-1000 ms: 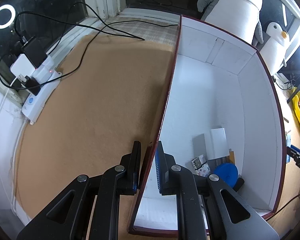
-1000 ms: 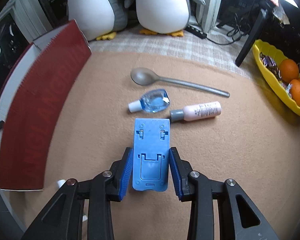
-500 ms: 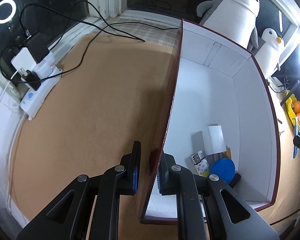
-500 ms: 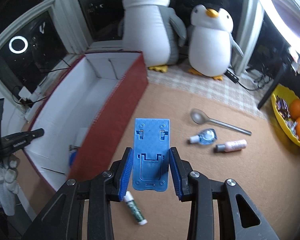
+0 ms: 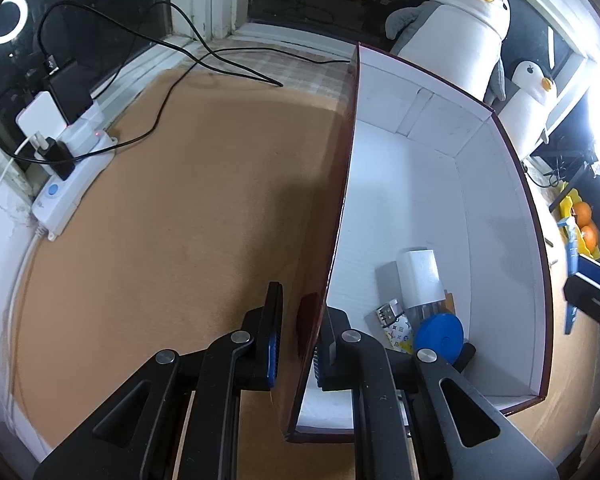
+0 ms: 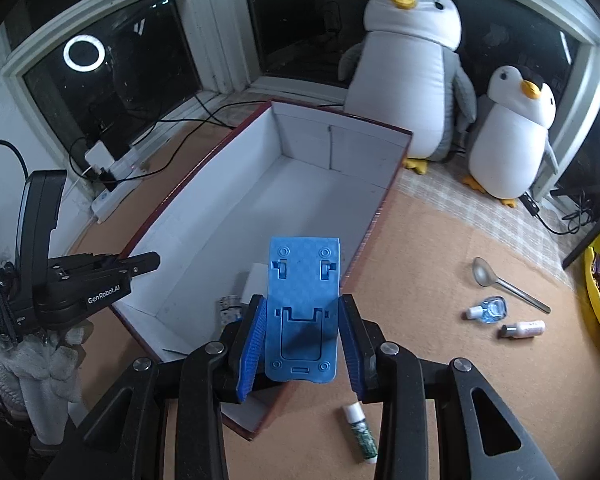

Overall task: Organize rigid objects
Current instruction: 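Carry the blue phone stand into the box and release it, then move the right tool to the green lip balm and grasp it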

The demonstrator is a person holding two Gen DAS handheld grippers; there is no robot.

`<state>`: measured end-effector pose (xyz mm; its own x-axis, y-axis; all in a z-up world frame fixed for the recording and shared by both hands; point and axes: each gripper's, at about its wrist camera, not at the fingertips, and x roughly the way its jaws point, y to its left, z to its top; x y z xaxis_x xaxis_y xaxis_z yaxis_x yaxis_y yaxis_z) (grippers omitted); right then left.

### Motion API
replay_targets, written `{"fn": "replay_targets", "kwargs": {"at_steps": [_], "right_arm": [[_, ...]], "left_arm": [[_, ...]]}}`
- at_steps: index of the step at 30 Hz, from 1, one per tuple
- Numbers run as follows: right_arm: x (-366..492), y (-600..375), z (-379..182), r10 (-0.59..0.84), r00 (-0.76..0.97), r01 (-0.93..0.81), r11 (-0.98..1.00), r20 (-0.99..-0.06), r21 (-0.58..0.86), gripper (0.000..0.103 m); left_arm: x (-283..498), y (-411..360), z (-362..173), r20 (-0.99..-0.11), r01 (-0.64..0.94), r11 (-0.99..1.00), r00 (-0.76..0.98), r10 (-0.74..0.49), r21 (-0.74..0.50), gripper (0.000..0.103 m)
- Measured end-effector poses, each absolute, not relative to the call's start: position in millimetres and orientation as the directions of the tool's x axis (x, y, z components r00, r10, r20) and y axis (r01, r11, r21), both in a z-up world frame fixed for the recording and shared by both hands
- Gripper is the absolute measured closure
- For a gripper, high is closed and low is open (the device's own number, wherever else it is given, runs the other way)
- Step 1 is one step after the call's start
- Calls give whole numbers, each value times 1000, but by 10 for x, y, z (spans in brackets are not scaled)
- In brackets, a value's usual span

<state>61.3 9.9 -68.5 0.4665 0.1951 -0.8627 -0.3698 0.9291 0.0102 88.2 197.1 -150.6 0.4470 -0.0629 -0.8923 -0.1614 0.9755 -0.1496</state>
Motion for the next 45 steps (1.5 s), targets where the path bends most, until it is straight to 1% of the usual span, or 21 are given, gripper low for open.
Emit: {"fn": "replay_targets", "kwargs": {"at_steps": [14,26,27,28,30,45], "right_arm": [[576,612,-930,213,402,-434,901,-890,20,70],[577,733,-1053,217,373,-456,890,-902,25,70],[572,745,-1051,216,376,-460,888,-901,21,66],[569,753,-1051,213,377,-461,887,-901,17,59],[563,752,-1033,217,386,-460,888,-897,17,54],[540,539,-874,252,420,-427,902,-872,56,53]], "left_arm": [[891,2013,-1541,-883,-142,973,459,-96,-180,93],[887,2019,-1545,-882,-138,973,460,-102,-185,93],[887,2019,-1545,-882,-138,973,460,-102,-185,93],[887,2019,-1545,-882,-138,973,460,-102,-184,93],[886,2019,-1545,-882,-138,973,461,-101,-183,93],[907,1967,-1530,-889,-137,978,450,-77,-155,94]]}}
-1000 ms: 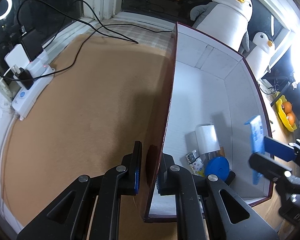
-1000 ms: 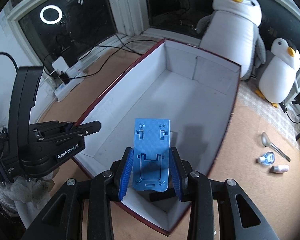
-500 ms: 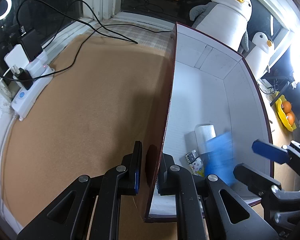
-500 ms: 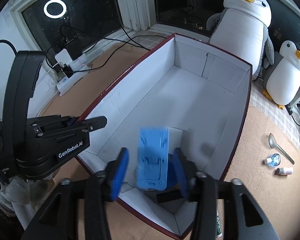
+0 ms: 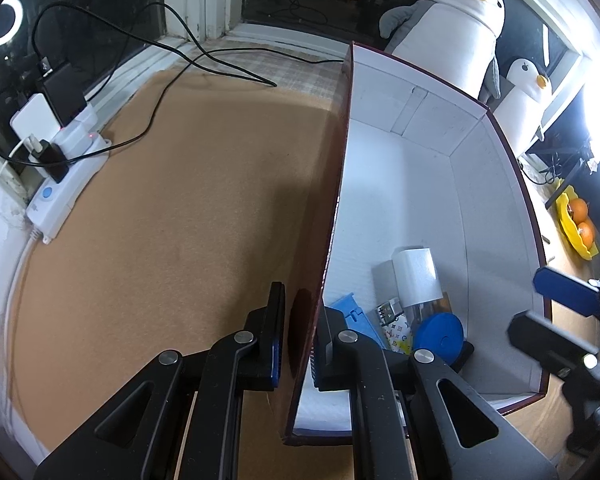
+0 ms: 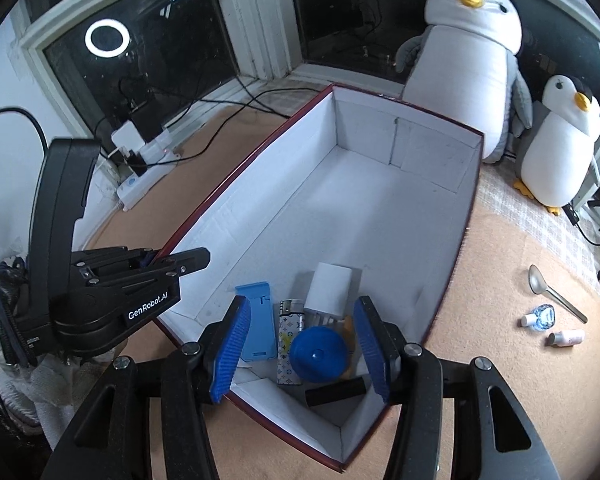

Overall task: Organize rigid objects
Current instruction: 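Move the right tool to the green lip balm and grasp it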

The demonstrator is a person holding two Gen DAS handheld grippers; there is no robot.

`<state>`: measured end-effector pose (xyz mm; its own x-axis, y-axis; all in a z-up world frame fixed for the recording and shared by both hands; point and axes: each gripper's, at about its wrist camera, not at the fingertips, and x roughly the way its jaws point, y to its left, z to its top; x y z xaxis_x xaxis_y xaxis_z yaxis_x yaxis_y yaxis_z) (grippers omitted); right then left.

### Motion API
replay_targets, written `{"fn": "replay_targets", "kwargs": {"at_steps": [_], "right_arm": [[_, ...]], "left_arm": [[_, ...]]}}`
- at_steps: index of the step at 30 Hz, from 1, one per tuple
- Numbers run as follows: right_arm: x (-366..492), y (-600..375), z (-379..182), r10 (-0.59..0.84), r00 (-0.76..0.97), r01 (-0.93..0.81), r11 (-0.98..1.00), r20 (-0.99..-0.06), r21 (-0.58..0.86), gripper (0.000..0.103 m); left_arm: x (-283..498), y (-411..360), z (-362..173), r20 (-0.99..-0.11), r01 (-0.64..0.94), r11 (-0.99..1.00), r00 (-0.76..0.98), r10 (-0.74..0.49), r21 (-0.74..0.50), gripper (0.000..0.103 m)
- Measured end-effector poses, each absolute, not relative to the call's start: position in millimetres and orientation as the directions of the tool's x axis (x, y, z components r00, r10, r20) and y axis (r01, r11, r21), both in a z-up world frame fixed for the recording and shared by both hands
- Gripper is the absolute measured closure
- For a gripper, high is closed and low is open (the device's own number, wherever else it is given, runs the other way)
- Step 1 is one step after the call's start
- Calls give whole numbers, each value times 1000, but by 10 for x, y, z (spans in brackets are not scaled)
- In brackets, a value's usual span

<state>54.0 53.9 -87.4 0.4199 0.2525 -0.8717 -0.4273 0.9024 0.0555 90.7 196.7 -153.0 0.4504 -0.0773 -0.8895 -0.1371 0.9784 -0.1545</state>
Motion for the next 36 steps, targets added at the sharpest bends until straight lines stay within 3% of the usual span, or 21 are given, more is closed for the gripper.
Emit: {"fn": "replay_targets", "kwargs": {"at_steps": [14,21,36], "right_arm": [[512,-314,-679,238,480,-299,949,-844,98,53],[477,-788,-912,191,441,-236,968,-877,92,53],[362,-1010,-1432,181,336,-268,959,-924,90,53]], "left_arm": [[952,1913,-1494,-901,-147,982,432,-47,-122,94],[981,1874,-1485,-909,-153,983,415,-26,-98,94],[1051,1800,-1497,-920,-159,986,392,19,-48,92]]}}
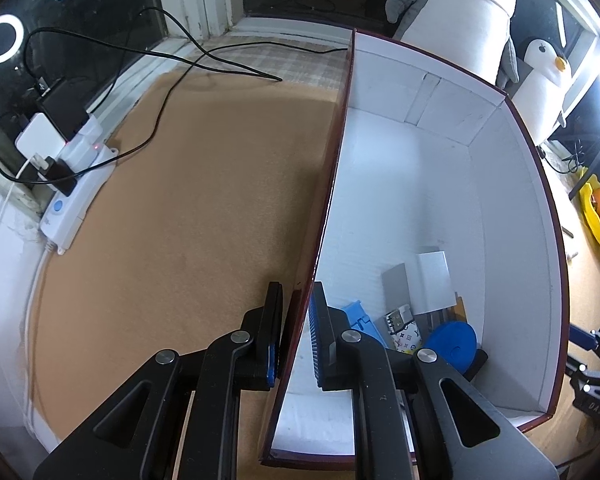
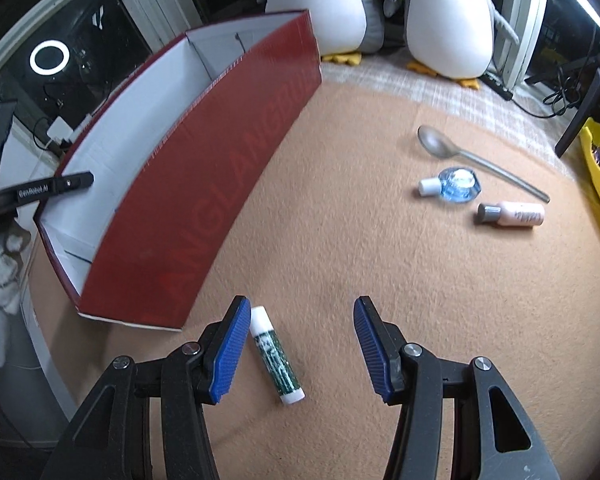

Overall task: Organize rigid objects
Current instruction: 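Move the right tool to the green lip balm and grasp it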

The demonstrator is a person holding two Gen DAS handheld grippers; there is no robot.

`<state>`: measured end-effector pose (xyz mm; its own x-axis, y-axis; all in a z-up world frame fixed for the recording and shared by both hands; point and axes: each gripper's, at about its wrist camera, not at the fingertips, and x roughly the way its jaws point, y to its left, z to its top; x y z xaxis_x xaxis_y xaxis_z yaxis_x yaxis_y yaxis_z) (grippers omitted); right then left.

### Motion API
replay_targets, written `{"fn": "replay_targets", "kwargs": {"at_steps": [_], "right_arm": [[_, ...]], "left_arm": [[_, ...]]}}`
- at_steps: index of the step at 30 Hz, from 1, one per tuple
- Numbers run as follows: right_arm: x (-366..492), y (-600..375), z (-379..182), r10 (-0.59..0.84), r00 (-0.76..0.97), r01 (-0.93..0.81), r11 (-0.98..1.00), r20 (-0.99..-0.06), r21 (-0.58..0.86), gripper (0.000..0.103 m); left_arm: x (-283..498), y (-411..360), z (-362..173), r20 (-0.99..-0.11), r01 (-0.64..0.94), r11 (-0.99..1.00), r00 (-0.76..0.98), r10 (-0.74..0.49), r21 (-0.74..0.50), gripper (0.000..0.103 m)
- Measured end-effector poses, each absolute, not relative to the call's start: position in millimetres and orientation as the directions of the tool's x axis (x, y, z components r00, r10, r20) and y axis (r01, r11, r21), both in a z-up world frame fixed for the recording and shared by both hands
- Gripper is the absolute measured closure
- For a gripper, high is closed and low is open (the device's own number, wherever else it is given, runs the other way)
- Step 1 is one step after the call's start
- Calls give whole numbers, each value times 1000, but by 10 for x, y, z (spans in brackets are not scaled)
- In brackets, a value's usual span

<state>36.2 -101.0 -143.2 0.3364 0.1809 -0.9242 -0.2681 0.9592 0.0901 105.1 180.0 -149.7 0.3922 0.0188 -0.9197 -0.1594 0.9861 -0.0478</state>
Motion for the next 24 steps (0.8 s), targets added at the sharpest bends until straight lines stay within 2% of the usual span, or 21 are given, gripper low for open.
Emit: {"fn": "replay_targets", "kwargs": {"at_steps": [16,21,24], "right_arm": [[309,-876,-1792,193,251,-339,935,-948,101,54],[309,-822,-1849,170,251,-356,932,-953,73,57],[319,-799,-1850,158,252,-355,933,-955,61,62]], "left_arm": [[1103,1743,-1513,-925,-167,986,375,57,-7,92],[1109,1737,-1515,-926,-167,986,373,60,-4,92],[1110,1737,-1515,-926,-168,986,373,59,-5,92]]}}
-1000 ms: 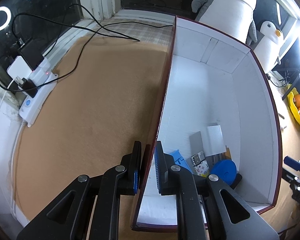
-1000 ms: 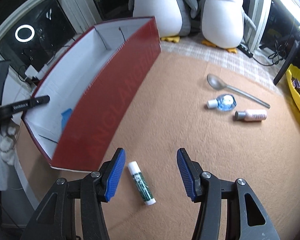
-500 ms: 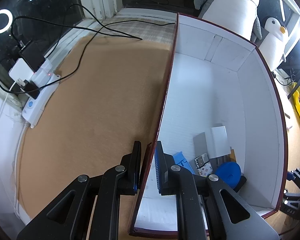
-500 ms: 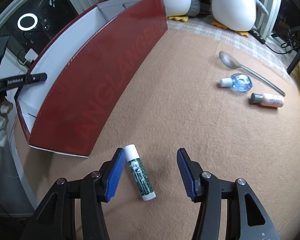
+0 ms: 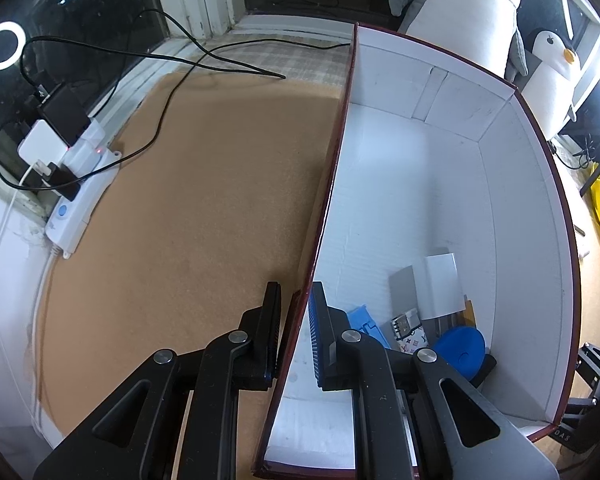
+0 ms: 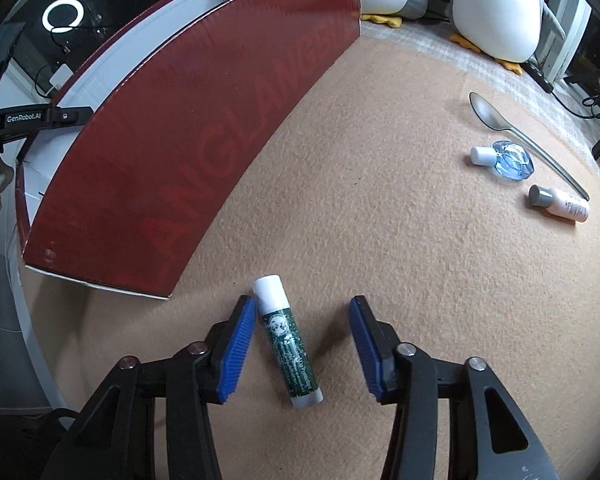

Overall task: Organize rigid objects
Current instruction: 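Move the right tool to the green lip balm and grasp it, then carry the green lip balm into the box and open the right tool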

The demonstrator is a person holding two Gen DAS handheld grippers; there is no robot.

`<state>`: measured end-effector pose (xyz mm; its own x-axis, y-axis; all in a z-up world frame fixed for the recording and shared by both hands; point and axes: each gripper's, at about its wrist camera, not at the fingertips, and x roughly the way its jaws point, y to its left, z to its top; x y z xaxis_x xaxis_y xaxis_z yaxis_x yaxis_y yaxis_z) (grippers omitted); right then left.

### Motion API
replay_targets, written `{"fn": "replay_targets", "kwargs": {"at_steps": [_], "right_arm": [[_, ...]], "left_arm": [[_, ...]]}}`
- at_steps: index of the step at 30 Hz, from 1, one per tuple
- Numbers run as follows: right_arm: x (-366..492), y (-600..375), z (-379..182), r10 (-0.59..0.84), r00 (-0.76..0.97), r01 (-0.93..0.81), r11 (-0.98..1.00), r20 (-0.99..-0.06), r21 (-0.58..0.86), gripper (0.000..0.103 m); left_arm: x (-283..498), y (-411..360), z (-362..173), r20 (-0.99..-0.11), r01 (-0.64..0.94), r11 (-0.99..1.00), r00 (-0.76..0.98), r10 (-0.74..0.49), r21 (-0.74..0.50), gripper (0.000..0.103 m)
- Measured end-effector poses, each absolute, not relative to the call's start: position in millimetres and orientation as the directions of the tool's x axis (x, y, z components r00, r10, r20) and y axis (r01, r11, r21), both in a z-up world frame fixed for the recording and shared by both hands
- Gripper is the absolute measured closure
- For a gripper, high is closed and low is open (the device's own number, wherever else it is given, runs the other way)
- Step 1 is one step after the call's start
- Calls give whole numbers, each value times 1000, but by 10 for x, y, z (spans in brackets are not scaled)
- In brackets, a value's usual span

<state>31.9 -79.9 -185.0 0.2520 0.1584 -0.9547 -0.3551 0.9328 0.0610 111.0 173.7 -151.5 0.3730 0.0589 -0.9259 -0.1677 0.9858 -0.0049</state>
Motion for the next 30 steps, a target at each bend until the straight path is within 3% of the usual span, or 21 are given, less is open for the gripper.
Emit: {"fn": "replay_targets", "kwargs": {"at_steps": [9,30], "right_arm": [[327,-877,-1836,123,249,-342,939,-961,32,89],[277,-899,-1408,133,325,-290,956,-936,35,89]], "left_arm": [[1110,1731,-1513,-925,-168,986,377,54,-11,92],[994,1827,-1454,-909,-151,986,417,-4,-74,92]]}}
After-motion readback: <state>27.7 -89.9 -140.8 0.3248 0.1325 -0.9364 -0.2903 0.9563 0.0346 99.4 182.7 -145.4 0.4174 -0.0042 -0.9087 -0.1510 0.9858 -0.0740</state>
